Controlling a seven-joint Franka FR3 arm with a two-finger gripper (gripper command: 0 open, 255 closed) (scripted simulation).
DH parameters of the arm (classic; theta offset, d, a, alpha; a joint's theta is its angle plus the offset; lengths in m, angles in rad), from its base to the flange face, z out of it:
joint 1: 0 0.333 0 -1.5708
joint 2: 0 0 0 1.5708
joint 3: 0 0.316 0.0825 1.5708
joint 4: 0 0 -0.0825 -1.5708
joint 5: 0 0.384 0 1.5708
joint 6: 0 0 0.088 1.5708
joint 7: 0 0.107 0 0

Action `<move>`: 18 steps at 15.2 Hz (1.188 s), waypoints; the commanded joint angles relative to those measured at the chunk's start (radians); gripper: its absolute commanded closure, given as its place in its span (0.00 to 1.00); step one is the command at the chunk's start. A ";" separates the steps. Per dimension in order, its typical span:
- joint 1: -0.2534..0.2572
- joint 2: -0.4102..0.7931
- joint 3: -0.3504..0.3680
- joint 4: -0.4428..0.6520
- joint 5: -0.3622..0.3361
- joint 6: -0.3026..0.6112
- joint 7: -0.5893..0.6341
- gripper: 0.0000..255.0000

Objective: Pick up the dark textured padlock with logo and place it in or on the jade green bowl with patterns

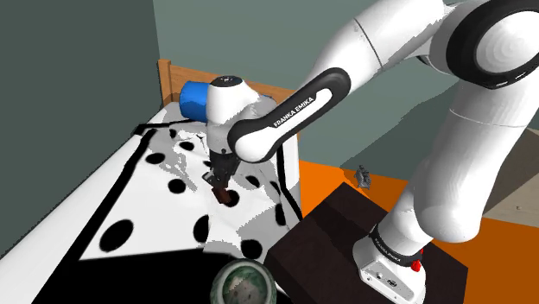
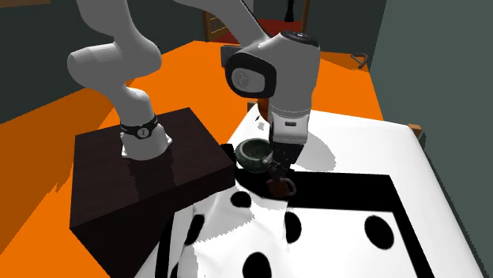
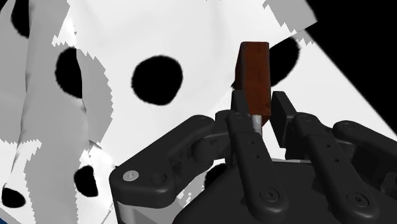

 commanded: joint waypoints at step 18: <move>0.172 -0.346 0.183 -0.332 0.203 0.007 0.202 1.00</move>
